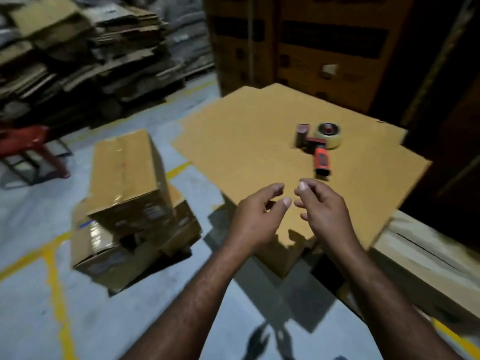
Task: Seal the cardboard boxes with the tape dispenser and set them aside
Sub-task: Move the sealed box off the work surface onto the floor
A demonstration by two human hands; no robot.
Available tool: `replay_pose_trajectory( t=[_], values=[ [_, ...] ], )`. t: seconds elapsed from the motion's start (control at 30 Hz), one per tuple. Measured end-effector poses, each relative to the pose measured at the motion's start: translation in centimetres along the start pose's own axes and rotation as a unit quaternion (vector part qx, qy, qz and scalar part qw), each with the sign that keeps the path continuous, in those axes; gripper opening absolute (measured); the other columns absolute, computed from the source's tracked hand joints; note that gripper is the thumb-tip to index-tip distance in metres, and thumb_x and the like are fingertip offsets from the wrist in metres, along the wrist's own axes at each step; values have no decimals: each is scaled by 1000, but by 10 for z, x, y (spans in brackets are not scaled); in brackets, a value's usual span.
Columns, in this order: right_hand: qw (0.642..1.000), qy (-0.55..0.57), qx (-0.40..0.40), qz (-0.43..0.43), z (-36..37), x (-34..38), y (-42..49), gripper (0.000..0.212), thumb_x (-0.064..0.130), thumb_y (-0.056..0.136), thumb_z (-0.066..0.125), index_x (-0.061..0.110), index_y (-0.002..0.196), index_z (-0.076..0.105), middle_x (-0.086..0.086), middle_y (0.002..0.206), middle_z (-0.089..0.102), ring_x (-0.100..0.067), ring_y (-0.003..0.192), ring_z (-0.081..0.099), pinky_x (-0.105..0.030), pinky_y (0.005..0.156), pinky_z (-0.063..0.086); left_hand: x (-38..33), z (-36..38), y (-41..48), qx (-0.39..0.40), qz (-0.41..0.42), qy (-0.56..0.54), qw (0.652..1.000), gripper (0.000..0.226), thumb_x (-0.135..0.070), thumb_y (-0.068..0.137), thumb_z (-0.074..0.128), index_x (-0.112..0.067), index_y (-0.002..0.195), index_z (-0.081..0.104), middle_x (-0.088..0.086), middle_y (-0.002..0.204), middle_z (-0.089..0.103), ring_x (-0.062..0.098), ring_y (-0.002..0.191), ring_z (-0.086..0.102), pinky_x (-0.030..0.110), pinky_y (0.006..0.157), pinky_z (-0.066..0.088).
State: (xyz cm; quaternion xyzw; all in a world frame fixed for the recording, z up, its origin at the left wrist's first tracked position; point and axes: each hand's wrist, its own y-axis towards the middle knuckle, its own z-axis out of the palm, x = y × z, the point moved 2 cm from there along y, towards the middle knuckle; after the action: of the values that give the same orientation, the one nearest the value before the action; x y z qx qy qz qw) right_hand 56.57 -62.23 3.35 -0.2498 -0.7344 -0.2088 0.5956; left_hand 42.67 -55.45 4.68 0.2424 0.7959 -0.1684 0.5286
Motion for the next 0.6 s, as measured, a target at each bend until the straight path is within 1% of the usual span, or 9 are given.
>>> replay_pose_trajectory(
  t=[0.07, 0.13, 0.23, 0.27, 0.3, 0.37, 0.43, 0.53, 0.6],
  values=[
    [999, 5, 43, -8, 53, 9, -8, 11, 49, 96, 56, 43, 99, 65, 13, 99, 71, -13, 99, 67, -52, 94, 53, 29, -53, -23, -54, -24, -5, 998, 41, -39, 96, 65, -27, 135, 64, -12, 132, 66, 1, 117, 61, 27, 100, 49],
    [997, 7, 81, -17, 103, 19, -16, 10, 48, 96, 56, 46, 92, 66, 16, 96, 71, -12, 98, 68, -51, 93, 53, 55, -100, -43, -111, -54, -8, 992, 38, -37, 96, 66, -25, 133, 66, -11, 126, 69, 1, 115, 63, 29, 97, 51],
    [989, 3, 143, -32, 172, 29, -25, 16, 65, 81, 54, 57, 89, 66, 17, 99, 72, -11, 98, 69, -50, 93, 54, 88, -159, -72, -186, -101, -27, 977, 38, -38, 94, 67, -26, 130, 68, -11, 121, 72, 5, 110, 67, 39, 90, 57],
    [986, 0, 161, -33, 192, 31, -27, 19, 68, 78, 54, 57, 89, 65, 15, 100, 73, -11, 98, 69, -50, 92, 55, 95, -176, -79, -205, -110, -26, 972, 40, -41, 92, 67, -25, 130, 68, -11, 120, 72, 1, 107, 67, 36, 88, 59],
    [983, -3, 179, -33, 211, 33, -28, 19, 66, 80, 56, 54, 89, 66, 14, 99, 73, -10, 96, 70, -49, 90, 56, 103, -189, -84, -219, -117, -25, 968, 39, -39, 93, 66, -23, 129, 69, -11, 119, 72, -5, 102, 67, 27, 85, 58],
    [977, -11, 212, -33, 245, 37, -29, 8, 51, 90, 61, 45, 90, 66, 13, 94, 73, -9, 92, 70, -44, 86, 58, 118, -213, -89, -241, -134, -30, 961, 26, -24, 98, 65, -21, 124, 69, -11, 112, 71, -16, 88, 65, 8, 70, 52],
    [970, -23, 238, -35, 276, 39, -23, 7, 40, 96, 62, 37, 92, 67, 12, 92, 72, -10, 91, 70, -40, 82, 57, 135, -232, -85, -262, -150, -34, 953, 21, -19, 98, 65, -30, 116, 68, -16, 105, 69, -18, 79, 62, 6, 60, 49],
    [964, -38, 262, -30, 320, 39, -2, 18, 44, 95, 61, 28, 100, 69, 8, 94, 72, -15, 92, 69, -37, 79, 55, 160, -261, -63, -278, -171, -12, 945, 21, -23, 97, 67, -30, 117, 70, -21, 101, 68, -16, 86, 62, 1, 67, 45],
    [961, -47, 272, -23, 350, 35, 18, 24, 46, 94, 60, 26, 102, 71, 7, 93, 73, -15, 91, 69, -34, 79, 54, 173, -282, -39, -284, -186, 3, 941, 32, -29, 96, 68, -23, 127, 69, -14, 109, 69, -3, 98, 64, 9, 79, 48]
  ],
)
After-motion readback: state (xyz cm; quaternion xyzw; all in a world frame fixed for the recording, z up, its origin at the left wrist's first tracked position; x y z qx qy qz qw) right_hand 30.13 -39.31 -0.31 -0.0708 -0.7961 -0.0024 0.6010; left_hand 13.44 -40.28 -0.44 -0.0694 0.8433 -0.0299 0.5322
